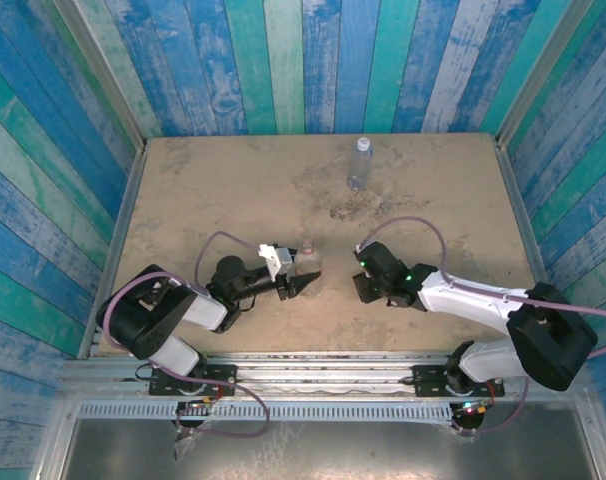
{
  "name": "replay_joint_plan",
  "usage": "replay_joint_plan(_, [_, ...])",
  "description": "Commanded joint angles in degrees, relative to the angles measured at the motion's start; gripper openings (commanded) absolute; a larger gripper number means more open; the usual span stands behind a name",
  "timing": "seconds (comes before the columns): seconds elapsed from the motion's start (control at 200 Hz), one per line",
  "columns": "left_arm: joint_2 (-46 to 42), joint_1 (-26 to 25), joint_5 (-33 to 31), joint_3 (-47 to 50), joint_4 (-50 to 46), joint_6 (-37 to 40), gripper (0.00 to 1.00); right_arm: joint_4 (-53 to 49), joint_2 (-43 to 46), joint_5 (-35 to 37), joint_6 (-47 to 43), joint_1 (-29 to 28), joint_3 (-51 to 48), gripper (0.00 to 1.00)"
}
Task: Screw on the bottle caps
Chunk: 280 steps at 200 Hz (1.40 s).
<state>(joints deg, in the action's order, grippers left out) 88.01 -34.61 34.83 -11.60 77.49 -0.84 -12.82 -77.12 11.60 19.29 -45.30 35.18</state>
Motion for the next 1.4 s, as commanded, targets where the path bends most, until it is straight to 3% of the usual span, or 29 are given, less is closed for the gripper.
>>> replay_joint_plan(0.0, [1.33,-0.28,-0.09,0.44,0.51,0.82,0.61,-2.22,-1.56,0.56,1.35,0.12,1.14,0.54])
replay_joint_plan(0.826, [2.14,-0.33,-0.38,0.13,-0.06,0.75,0.62,0.56,-7.38,-1.67,1.28,0.13,2.87,0.37])
replay_joint_plan(1.397, [3.03,-0.28,0.35,-0.42,-0.17,0.75,0.62,-3.37,-4.96,-2.36,-0.07,0.14,4.40,0.34])
